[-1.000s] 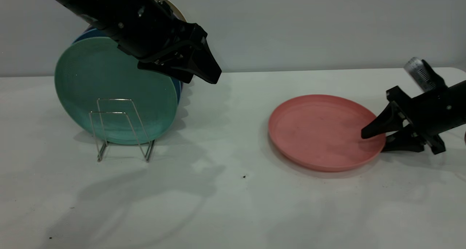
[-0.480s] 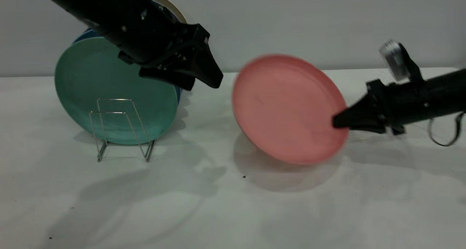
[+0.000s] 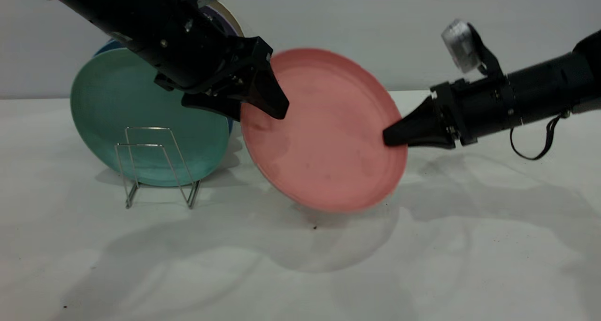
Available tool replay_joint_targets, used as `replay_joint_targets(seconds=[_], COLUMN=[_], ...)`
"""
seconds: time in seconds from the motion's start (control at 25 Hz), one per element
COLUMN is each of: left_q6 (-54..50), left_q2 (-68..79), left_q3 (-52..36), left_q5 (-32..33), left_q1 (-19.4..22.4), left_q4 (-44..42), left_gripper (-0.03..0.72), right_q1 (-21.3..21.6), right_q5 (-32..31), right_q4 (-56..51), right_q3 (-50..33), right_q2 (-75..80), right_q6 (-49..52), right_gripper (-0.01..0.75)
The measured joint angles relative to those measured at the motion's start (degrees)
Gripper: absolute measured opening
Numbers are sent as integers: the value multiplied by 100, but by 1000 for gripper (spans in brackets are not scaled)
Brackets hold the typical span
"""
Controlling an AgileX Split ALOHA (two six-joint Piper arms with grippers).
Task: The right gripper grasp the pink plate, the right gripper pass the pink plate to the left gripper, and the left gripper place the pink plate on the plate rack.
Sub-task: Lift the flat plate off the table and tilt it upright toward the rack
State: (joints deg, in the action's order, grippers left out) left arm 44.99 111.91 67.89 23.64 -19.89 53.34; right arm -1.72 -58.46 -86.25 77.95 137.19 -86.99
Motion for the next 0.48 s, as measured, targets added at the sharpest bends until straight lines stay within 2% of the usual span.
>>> replay_joint_targets(seconds=[0.12, 0.2, 0.28, 0.44, 0.48], left_q6=[0, 0, 0, 0, 12], left_q2=[41, 74, 74, 74, 79], left_q3=[0, 0, 0, 0, 0], left_q5=[-45, -61, -75, -168, -228], left_q1=[0, 0, 0, 0, 0], left_q4=[109, 283, 478, 829, 835], left_gripper=[549, 498, 392, 120, 98], right_q1=[0, 0, 0, 0, 0], right_q5=[-103, -115, -115, -88, -110], right_q4=[-6, -6, -11, 21, 8], right_q3=[0, 0, 0, 0, 0], right_q2=[-88, -134, -134, -134, -134], right_q6=[-6, -6, -11, -11, -11], right_gripper=[19, 19, 19, 19, 19])
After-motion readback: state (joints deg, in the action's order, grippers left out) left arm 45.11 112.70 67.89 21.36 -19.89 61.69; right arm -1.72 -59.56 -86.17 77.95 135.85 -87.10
